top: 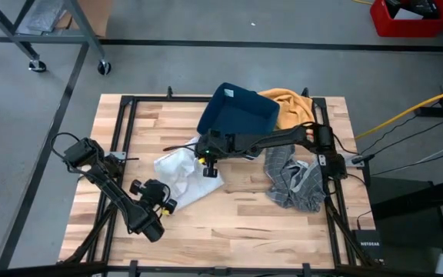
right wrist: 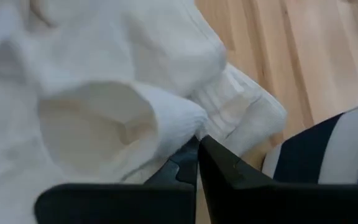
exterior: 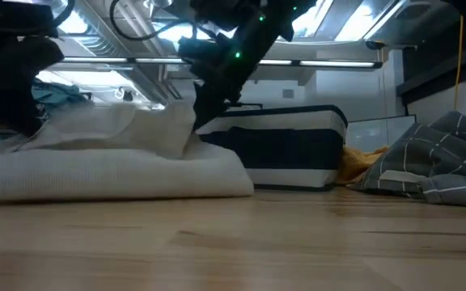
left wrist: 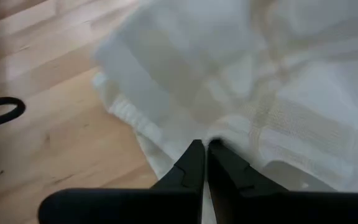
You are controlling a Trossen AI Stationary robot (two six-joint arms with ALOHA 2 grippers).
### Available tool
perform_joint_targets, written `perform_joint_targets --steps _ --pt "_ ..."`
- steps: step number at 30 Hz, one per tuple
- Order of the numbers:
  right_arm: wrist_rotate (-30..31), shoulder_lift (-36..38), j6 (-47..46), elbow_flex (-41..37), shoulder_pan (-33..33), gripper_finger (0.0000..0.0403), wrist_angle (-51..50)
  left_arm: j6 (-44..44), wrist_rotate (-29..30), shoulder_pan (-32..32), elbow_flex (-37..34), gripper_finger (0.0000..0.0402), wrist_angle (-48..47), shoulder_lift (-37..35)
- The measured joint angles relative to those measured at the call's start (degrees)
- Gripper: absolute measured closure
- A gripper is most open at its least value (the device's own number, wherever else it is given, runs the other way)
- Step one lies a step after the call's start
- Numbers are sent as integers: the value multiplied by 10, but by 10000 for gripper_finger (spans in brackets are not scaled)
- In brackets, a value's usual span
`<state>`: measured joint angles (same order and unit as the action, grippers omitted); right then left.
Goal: Fold towel
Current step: Fold the white patterned towel
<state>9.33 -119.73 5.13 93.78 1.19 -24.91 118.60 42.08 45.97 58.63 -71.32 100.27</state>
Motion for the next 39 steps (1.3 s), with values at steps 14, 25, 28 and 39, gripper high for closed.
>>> perform_joint_targets --steps 14,25,28,39 --pt "99 -22 53 0 -2 259 14 60 -104 -18 -51 335 -11 0" --pt "109 -21 59 0 -1 244 15 84 -86 -18 -23 395 -108 0" --pt "87 -21 58 0 -1 244 14 72 -85 -18 -5 398 -145 0" --pt "-19 -21 57 0 0 244 13 9 -80 -18 18 387 -179 -17"
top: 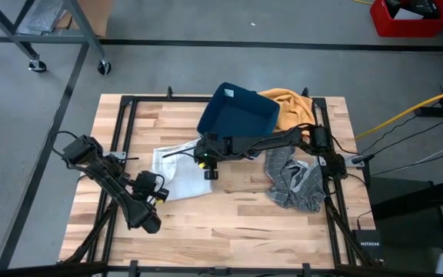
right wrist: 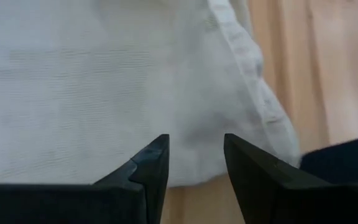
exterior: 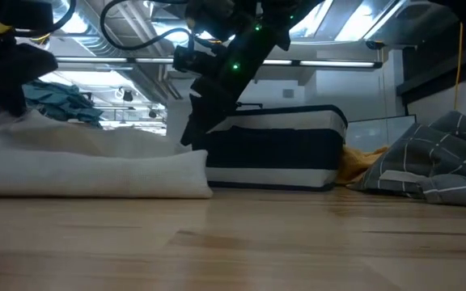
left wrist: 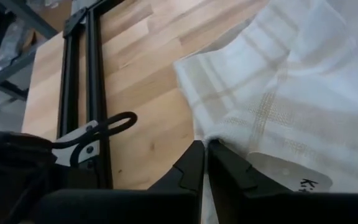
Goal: Fold towel
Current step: Fold the white patterned towel
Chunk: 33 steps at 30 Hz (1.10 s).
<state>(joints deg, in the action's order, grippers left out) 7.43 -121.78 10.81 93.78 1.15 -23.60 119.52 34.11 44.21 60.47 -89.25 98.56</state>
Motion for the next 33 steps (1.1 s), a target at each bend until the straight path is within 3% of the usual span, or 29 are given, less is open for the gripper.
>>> perform_joint_targets --steps 8,16,27,33 --pt "-34 0 3 0 -15 244 -1 -57 0 0 0 387 -8 0" --pt "-96 0 21 0 -66 244 -3 -57 0 0 0 387 -8 0" --pt "-39 -1 32 0 -78 244 1 -90 0 0 0 386 3 0" --pt "-58 -1 30 0 -79 244 2 -80 0 0 0 386 3 0"
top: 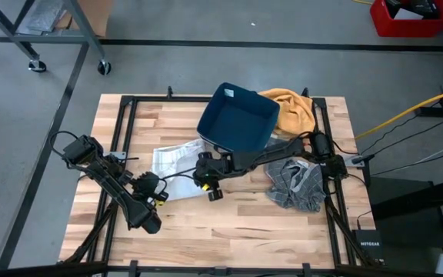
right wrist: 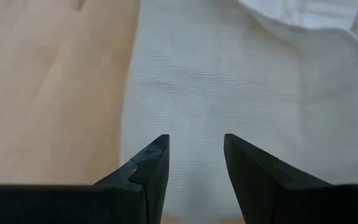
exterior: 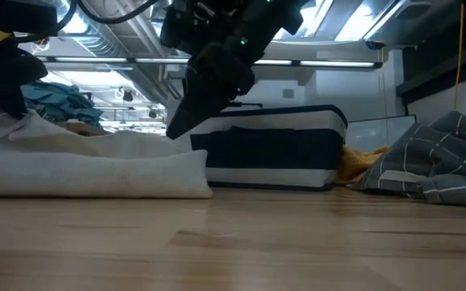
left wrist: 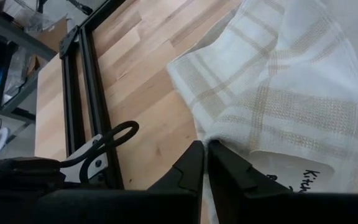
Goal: Fold towel
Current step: Fold the white patterned towel
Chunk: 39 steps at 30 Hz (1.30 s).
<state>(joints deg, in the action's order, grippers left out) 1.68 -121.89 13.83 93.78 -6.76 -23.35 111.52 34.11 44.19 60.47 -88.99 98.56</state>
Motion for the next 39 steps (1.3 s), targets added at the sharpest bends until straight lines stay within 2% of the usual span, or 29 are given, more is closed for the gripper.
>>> perform_joint_targets --steps 8,15,18,21,28,39 --pt "-5 -37 -3 0 0 244 7 64 11 -1 0 386 -3 0" --pt "-13 -65 -38 0 0 244 2 78 14 11 6 386 -5 0" --pt "-17 -72 -53 2 0 244 -9 93 37 19 23 386 -11 0" --pt "-46 -75 -75 3 1 244 -17 97 68 24 44 386 -11 -1" --pt "-132 -76 -104 3 -7 244 -44 8 72 24 89 386 -11 -2" --pt "-126 -75 -105 3 -53 244 -109 -104 73 24 106 386 -10 -2"
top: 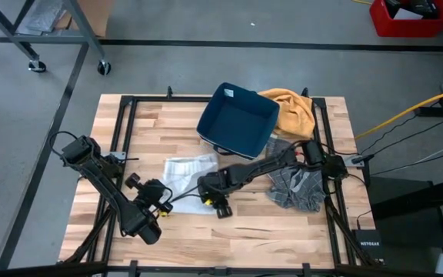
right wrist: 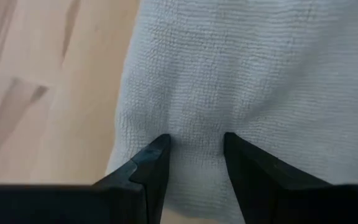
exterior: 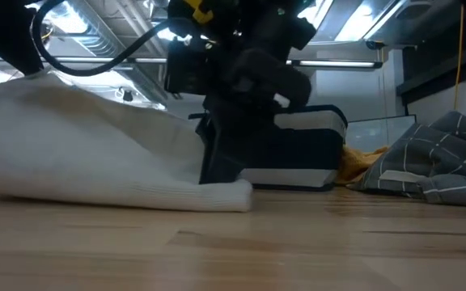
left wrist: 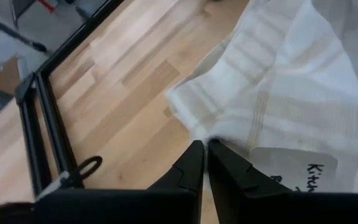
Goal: Fold towel
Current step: Fold the white patterned towel
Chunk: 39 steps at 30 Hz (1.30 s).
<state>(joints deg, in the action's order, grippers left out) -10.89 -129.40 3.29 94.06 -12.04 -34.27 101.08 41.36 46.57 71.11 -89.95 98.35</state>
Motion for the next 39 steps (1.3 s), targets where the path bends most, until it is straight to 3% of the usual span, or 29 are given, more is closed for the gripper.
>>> perform_joint_targets --steps 7,14,25,34,39 --pt "1 2 -5 10 -18 244 -16 -69 0 0 0 386 10 0" --pt "-23 1 -32 20 -20 244 -24 -68 -1 -2 0 381 26 0" --pt "-32 1 -38 20 -19 244 -34 -87 -1 -2 0 264 45 0" --pt "-37 1 -50 20 -18 244 -33 -225 -20 13 -12 289 251 0" --pt "-50 1 -51 20 -18 244 -32 -261 -19 16 -45 302 287 0"
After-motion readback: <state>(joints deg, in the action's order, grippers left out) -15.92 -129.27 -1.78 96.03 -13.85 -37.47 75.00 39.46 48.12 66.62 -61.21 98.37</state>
